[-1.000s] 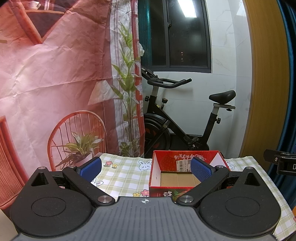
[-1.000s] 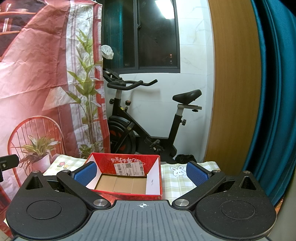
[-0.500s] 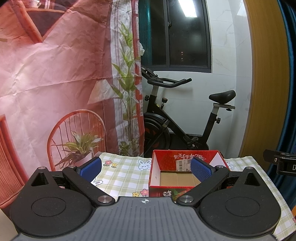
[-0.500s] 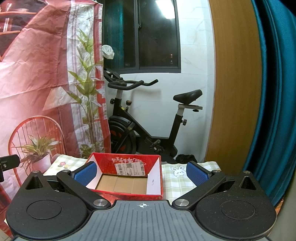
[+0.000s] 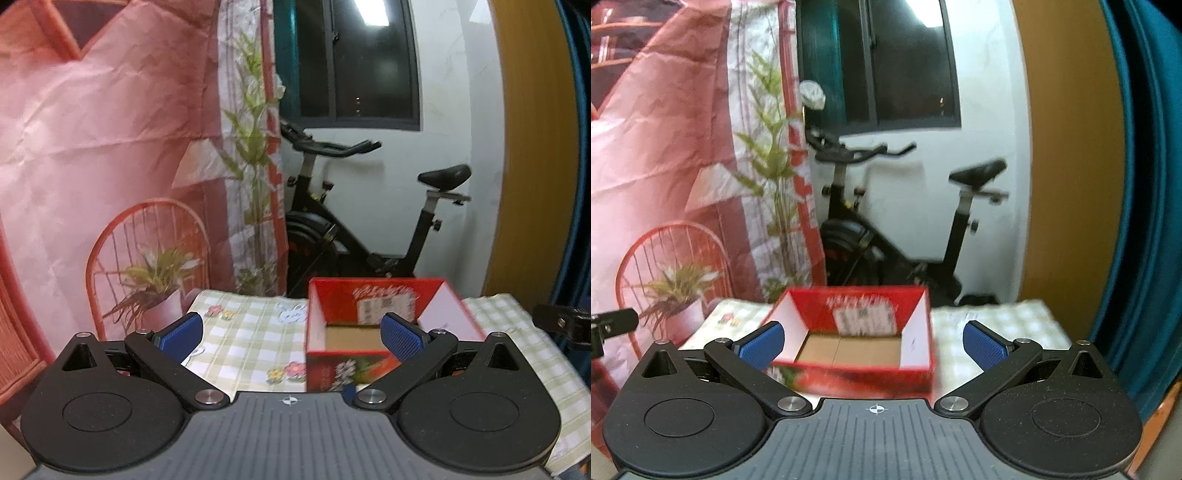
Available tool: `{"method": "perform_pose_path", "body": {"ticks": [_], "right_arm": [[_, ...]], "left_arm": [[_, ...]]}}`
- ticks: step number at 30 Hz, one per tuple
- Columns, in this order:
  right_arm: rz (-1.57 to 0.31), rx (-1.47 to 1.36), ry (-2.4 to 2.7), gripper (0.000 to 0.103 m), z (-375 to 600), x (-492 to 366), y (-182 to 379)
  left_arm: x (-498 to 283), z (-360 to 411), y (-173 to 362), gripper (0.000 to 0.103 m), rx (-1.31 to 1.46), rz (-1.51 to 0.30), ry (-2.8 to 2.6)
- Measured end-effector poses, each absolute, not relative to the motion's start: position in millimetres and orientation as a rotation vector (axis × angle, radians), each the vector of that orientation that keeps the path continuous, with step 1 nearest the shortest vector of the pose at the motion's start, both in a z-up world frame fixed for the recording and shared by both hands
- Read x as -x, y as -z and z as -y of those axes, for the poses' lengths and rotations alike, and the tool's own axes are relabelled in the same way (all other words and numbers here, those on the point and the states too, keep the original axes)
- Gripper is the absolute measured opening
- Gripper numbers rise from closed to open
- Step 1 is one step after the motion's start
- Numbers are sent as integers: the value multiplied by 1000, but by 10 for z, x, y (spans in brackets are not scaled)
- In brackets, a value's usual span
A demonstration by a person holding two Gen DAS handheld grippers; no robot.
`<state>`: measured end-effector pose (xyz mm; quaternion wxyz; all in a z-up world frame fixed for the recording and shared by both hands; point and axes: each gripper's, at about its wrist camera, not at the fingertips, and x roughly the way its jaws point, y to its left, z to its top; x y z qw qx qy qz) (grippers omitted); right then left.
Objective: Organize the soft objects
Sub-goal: 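Move both grippers down toward the orange floral cloth on the table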
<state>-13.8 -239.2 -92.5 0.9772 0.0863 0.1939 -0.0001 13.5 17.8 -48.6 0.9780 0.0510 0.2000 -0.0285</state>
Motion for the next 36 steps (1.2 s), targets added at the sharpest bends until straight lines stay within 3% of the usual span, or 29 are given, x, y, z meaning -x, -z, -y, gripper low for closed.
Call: {"method": "perform_pose_path", "body": {"ticks": [16,24,28,36], "right_arm": [[-712,-138,-95,101,2039,-259,2289],[-825,-147,-139,93,1995,-336,2501],[-854,-154,-138,89,2006,-353,2558],[-889,-183,-143,82,2026,-383,2642]], "left_arm": [[-590,-478,1730,103,-67,-724,119],[-575,-473,2090,98,-56,-846,175],[-600,-447,2161,90,-46,-881,197],[-613,-442,2255,88,-11,-912,200]]}}
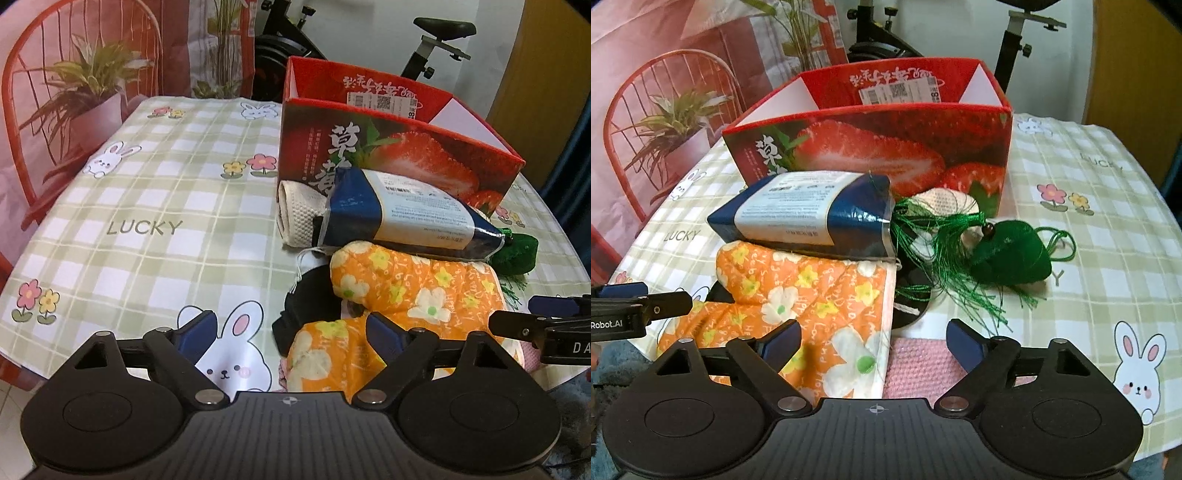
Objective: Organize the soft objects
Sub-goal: 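Move both grippers down toward the orange floral cloth on the table, then close the left gripper on the orange floral cloth while the right gripper also closes on it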
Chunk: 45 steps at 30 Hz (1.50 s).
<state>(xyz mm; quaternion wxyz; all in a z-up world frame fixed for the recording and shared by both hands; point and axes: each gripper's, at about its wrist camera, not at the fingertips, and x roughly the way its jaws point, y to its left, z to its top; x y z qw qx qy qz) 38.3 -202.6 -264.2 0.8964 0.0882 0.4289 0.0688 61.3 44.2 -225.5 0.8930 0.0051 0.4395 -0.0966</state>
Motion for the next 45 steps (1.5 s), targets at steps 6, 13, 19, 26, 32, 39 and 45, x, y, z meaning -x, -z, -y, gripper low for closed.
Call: {"method": "perform_pose_path", "body": {"ticks": [6,13,19,26,32,39,45], "right_arm": [[-889,-173,-155,81,1997,-384,2643],[-884,-186,-158,78,2022,-370,2630],[-900,-200,-167,76,2013,-380,2674],[-919,-219,-178,75,2020,-394,2719],[-952,-249,-207,74,2029,-435,2799],[-979,-285,-255,69,2007,-488,2873],[-987,-329,-268,69,2035,-513,2920]], "left_arm": [[-665,-456,2329,71,45,-967,235],[-637,-485,2316,67,75,-964,245],[-668,-558,2384,64,133,-999,262],[-676,-527,2441,63,138,-1025,288],[-721,-516,2591,53,160,-1089,321],[-714,-499,2578,47,161,-1083,332],[-723,-480,2593,47,159,-1091,332]]}}
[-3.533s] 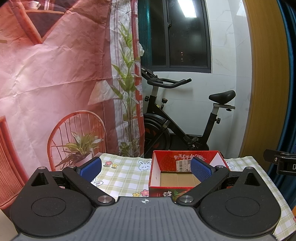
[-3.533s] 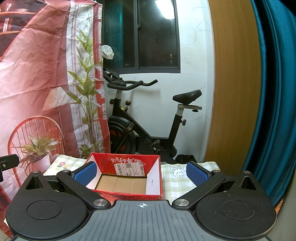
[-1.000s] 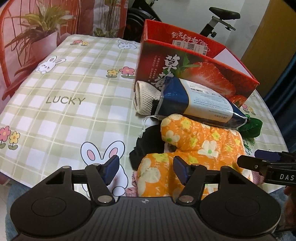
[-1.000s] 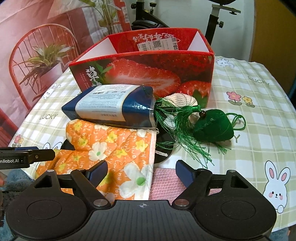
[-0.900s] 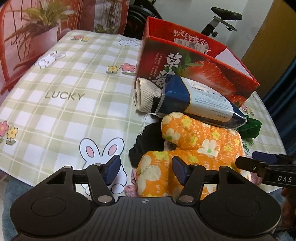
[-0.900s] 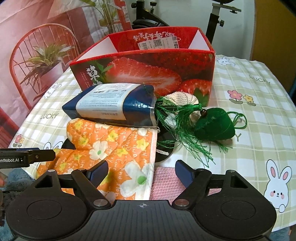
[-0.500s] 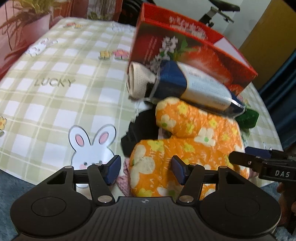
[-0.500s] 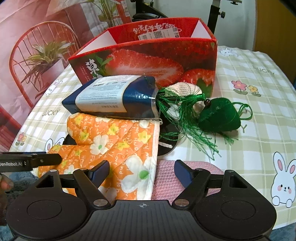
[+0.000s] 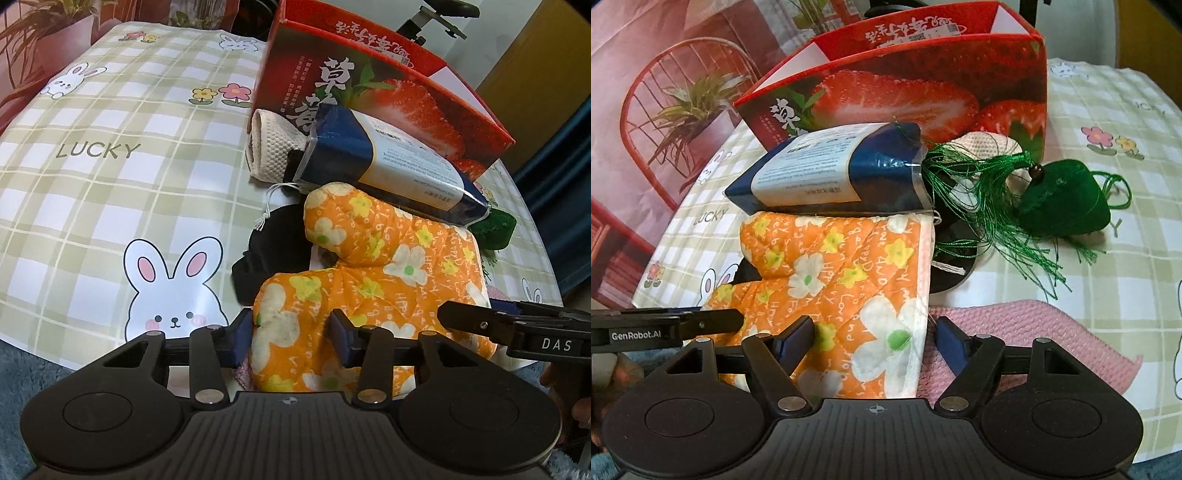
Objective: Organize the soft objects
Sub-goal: 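Close the left gripper on the orange floral cloth while the right gripper also closes on it, then lift the orange cloth with both grippers and carry it over the red box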
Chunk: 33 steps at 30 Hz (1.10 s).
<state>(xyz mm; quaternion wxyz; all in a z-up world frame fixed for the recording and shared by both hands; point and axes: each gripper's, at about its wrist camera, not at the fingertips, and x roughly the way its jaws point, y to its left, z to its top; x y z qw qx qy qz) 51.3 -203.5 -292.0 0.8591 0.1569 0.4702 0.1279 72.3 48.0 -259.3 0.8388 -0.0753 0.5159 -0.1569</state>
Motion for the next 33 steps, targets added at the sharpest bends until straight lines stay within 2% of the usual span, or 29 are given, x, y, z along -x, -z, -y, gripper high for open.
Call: {"method": "perform_pose_path", "body": {"ticks": [3,5,9,12,16,20,26,33], "right_arm": [[-985,-325,-273,66,2023,-512,2914],[-973,-306,-280,59,1995,-494,2884],[-939,-250,-283,51,1930,-441,2794],[-909,-234,-285,42,1929,-404,2728],[-872,-221,-290,30,1935,-364,2649],[-822,-209,-310,12,1925,-314,2546],[-738,-174,-326,11,1903,-243,2383],[-697,-180,-317,11,1941,-206,2311]], "left_arm": [[-730,-494,2600,46,159,-1091,333],[-721,-495,2578,41,150,-1072,330],[-708,-473,2517,31,125,-1032,321],[-686,-447,2459,25,110,-999,323],[-657,-459,2389,23,119,-964,320],[-599,-480,2318,21,127,-935,323],[-484,-449,2126,18,86,-833,336],[-416,-456,2053,18,80,-794,346]]}}
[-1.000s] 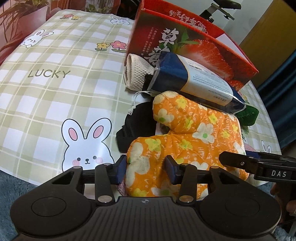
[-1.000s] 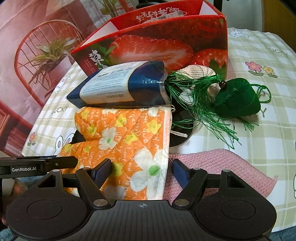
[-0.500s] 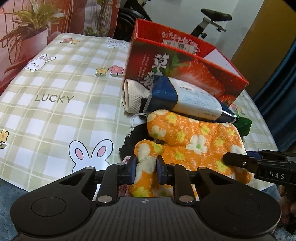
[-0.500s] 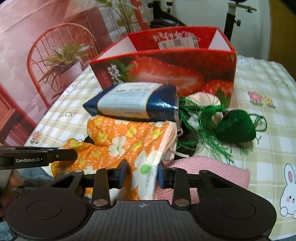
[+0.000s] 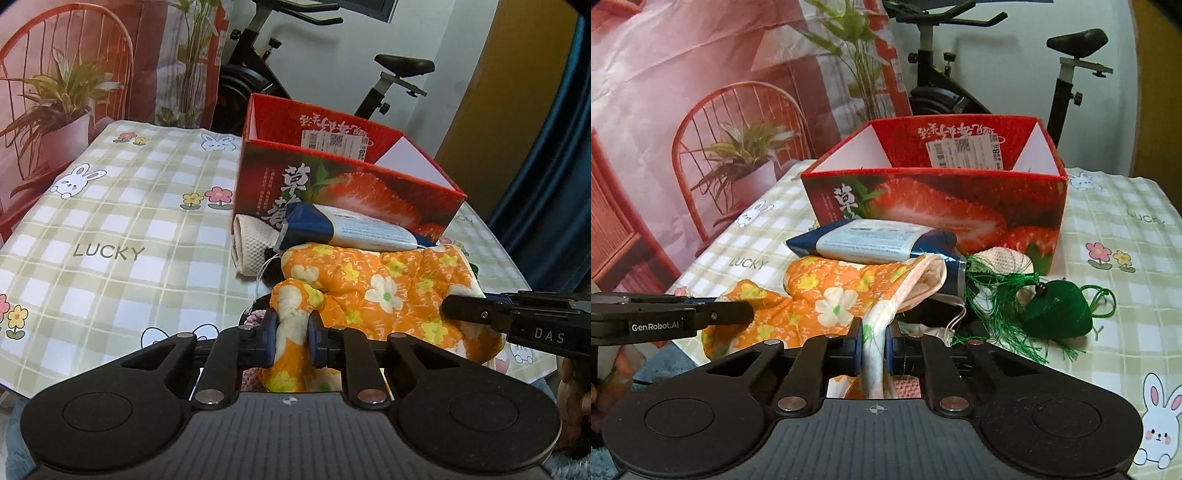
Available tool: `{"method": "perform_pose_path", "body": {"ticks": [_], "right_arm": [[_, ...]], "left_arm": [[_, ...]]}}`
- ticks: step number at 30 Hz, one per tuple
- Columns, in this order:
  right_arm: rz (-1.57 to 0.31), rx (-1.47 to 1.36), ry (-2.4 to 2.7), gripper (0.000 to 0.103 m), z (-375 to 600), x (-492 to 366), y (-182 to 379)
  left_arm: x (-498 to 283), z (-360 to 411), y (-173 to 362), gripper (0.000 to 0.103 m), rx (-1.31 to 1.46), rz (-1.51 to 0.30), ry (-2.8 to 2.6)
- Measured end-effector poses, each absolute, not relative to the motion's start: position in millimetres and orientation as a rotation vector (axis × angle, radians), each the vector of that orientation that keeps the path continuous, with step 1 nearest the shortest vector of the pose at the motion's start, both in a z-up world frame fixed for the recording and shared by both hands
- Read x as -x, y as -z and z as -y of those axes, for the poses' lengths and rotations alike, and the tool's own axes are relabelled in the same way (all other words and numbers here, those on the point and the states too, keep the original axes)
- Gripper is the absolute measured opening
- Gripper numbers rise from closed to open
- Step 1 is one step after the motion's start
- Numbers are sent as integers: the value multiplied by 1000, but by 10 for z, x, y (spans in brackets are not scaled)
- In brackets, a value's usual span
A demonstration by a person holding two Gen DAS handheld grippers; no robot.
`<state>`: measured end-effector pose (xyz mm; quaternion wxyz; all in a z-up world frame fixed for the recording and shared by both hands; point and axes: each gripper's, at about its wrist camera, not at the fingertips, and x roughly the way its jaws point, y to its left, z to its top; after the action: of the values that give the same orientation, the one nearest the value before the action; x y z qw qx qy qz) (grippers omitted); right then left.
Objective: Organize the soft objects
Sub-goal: 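Lift the orange cloth with both grippers and carry it over the red box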
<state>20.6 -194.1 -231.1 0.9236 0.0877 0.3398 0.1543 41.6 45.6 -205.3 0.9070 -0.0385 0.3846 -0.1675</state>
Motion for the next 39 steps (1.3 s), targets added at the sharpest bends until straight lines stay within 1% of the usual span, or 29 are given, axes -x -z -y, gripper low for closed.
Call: {"method": "perform_pose_path", "body": {"ticks": [21,27,33,39], "right_arm": [[-548,-150,-316,10,1930,-84,2041],[-530,-146,-314,10,1948,-73,1996],[-484,-147,-329,10,1982,-104,1807],[-414,-105,-337,10,2021,-377,1488]], "left_arm": [[-296,-440,1898,17,62,-674,358],[-285,-449,1874,17,71,-660,363],[-308,-485,1656,17,64,-590,374],[-607,-357,1361,17,32,-524,371]]}}
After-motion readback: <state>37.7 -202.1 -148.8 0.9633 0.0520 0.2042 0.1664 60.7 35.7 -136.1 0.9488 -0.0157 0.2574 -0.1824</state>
